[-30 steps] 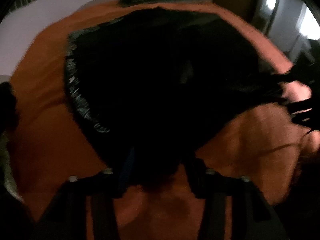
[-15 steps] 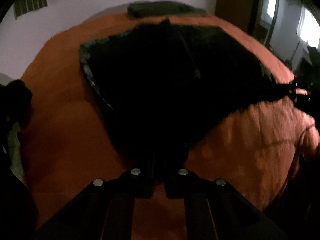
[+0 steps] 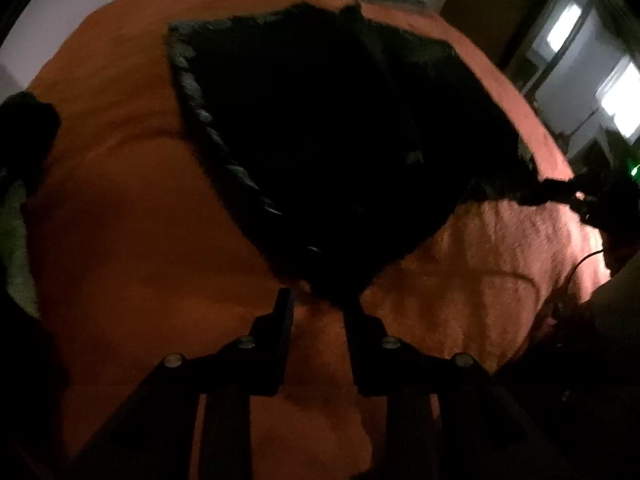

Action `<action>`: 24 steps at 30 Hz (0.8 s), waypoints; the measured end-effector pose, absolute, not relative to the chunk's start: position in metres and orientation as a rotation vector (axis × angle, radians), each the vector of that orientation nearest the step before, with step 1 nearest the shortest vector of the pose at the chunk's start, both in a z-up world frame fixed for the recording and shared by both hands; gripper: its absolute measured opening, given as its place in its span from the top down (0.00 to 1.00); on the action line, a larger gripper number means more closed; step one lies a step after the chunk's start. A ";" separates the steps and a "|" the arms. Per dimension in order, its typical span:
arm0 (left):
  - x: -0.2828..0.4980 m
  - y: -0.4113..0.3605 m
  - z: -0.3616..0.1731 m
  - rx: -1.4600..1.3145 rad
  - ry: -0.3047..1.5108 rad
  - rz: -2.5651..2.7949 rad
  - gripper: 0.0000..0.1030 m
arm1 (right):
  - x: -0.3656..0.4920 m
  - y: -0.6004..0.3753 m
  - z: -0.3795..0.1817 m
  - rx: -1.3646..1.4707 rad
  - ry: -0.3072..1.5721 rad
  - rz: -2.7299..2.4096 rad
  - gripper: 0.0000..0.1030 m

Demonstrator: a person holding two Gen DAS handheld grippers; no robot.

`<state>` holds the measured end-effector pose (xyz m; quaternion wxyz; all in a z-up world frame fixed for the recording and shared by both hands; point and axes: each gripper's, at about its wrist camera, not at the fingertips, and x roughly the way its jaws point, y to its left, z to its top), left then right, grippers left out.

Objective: Fold clothes
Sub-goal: 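Open both grippers and press the folded garment flat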

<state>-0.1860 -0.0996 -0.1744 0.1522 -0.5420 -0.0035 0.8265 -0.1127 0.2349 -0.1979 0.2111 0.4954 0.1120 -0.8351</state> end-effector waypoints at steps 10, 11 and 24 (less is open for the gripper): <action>-0.406 -0.143 -0.141 -1.508 -0.231 2.564 0.52 | -0.147 0.255 -0.184 1.370 0.089 -2.504 0.75; -0.426 -0.146 -0.148 -1.522 -0.274 2.562 0.52 | -0.150 0.255 -0.184 1.371 0.032 -2.507 0.75; -0.539 -0.155 -0.209 -1.591 -0.443 2.548 0.85 | -0.190 0.250 -0.159 1.208 -0.307 -2.593 0.75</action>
